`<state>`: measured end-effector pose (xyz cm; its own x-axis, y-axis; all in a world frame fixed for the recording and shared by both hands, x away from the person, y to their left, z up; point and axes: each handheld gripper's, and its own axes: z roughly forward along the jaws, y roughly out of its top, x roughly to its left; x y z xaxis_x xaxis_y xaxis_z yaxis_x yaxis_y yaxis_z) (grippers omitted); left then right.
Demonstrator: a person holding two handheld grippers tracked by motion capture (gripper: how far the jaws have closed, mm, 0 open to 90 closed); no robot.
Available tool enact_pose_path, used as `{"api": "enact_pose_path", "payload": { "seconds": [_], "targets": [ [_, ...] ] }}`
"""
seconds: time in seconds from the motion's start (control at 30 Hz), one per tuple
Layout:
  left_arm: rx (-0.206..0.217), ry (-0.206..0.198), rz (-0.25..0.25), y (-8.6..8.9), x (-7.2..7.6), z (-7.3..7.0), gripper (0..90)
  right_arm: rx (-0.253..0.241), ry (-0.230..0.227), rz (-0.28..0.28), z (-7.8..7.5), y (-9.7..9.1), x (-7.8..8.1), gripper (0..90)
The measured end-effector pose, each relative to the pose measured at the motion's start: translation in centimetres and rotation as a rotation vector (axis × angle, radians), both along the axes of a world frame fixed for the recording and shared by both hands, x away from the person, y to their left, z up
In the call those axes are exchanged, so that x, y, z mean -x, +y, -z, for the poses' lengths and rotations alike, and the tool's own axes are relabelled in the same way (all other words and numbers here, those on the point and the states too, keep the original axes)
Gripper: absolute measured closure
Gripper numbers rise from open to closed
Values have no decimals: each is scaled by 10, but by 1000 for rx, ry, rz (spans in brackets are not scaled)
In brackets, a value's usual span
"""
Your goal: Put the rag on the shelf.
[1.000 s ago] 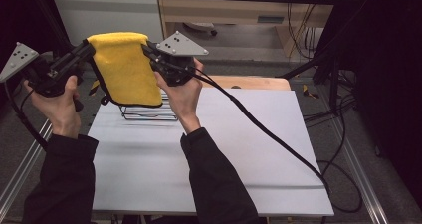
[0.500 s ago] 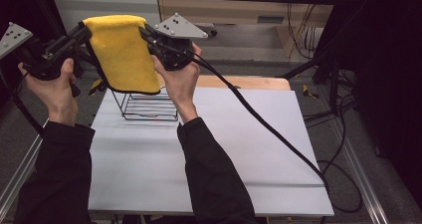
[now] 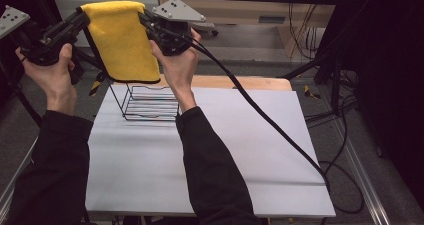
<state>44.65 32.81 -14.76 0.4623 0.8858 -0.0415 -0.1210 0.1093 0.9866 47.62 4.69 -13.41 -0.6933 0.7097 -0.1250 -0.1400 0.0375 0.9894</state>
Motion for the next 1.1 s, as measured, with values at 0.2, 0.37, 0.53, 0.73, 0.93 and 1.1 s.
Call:
{"api": "enact_pose_path", "payload": {
  "seconds": [0.2,0.37,0.53,0.73,0.93,1.1],
  "targets": [
    [9,-14,-8,0,-7,-9,819,-19,-10,4,-7,2,-7,850],
    [11,-12,-17,0,-16,-15,819,-30,-13,11,-12,5,-14,850],
    [-4,-14,-28,-3,-25,-18,819,-47,-14,19,-14,4,-21,850],
    [-5,-1,-40,-4,-40,-21,819,-30,-20,34,-16,6,-31,850],
    [-31,2,-53,-9,-53,-23,819,-41,-12,51,-15,5,-44,850],
    [-26,1,-38,-7,-60,-23,819,-42,1,52,-14,3,-54,850]
  ]
}}
